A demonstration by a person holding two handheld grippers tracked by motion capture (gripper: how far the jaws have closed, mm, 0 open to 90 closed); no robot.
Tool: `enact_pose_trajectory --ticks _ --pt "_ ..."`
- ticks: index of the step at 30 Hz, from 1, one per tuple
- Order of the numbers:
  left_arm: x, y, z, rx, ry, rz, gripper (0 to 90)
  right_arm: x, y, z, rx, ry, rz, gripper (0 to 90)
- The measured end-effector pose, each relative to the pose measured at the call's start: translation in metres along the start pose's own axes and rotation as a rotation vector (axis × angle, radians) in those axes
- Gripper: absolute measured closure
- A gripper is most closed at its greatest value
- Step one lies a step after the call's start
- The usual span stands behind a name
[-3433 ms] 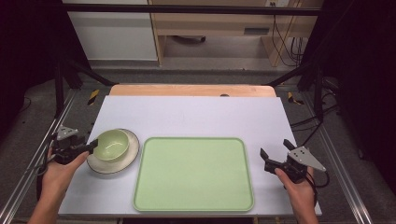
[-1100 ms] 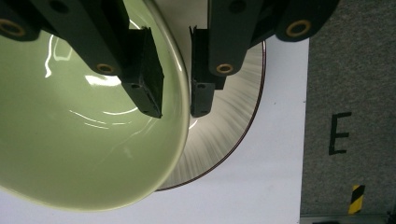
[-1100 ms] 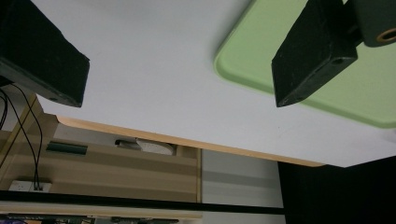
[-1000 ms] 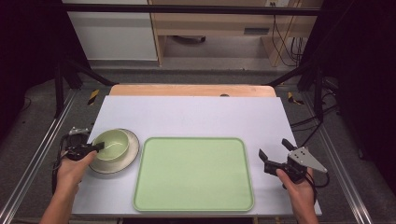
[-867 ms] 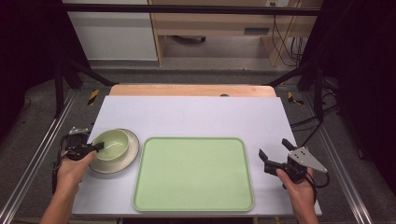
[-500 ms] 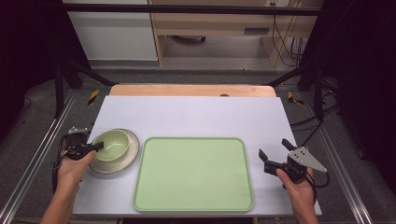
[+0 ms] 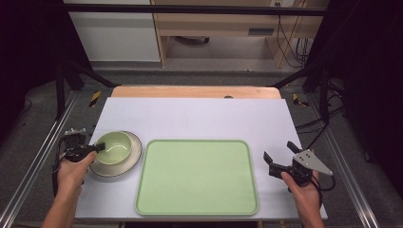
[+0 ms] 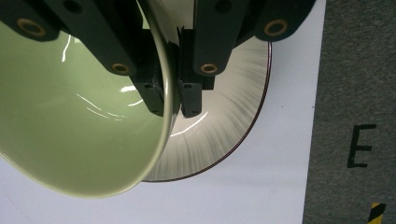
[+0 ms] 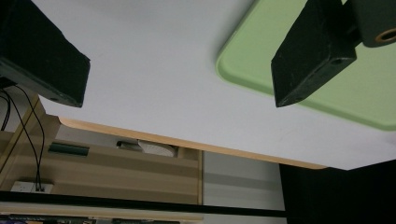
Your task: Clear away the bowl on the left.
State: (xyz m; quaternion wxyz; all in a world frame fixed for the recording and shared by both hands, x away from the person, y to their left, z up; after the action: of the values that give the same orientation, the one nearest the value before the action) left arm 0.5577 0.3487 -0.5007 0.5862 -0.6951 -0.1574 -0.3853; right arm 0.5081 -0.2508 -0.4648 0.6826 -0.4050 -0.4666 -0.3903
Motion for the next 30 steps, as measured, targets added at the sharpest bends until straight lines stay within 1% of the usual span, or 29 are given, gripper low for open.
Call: enact_pose_trajectory --ticks 9,17,30 --pt "-0.0012 -0.0003 0.0011 -0.015 -0.023 -0.011 83.4 -0.0003 0.0002 -0.0003 -0.001 -0.003 0.001 5.0" --pt "-0.0003 -0.0009 0.0007 -0.016 -0.02 -0.011 83.4 -0.0004 0.0001 -0.0012 -0.006 -0.002 0.003 5.0" --pt "0.0002 -0.0027 0.0021 -0.022 -0.029 -0.02 83.3 -0.0005 0.0004 -0.0017 -0.009 -0.005 0.004 5.1"
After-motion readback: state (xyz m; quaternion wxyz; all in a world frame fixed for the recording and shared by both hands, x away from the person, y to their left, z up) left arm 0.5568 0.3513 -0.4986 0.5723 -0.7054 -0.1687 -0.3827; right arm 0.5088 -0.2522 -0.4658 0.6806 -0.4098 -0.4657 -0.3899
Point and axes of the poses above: each handheld gripper's, and its own axes: y roughly forward along the jaws, x roughly out of its top, z roughly to its left, the point moved 9 cm from there along y, roughly forward along the jaws, and after that the axes turned 15 degrees about y, right-handed, at the moved point
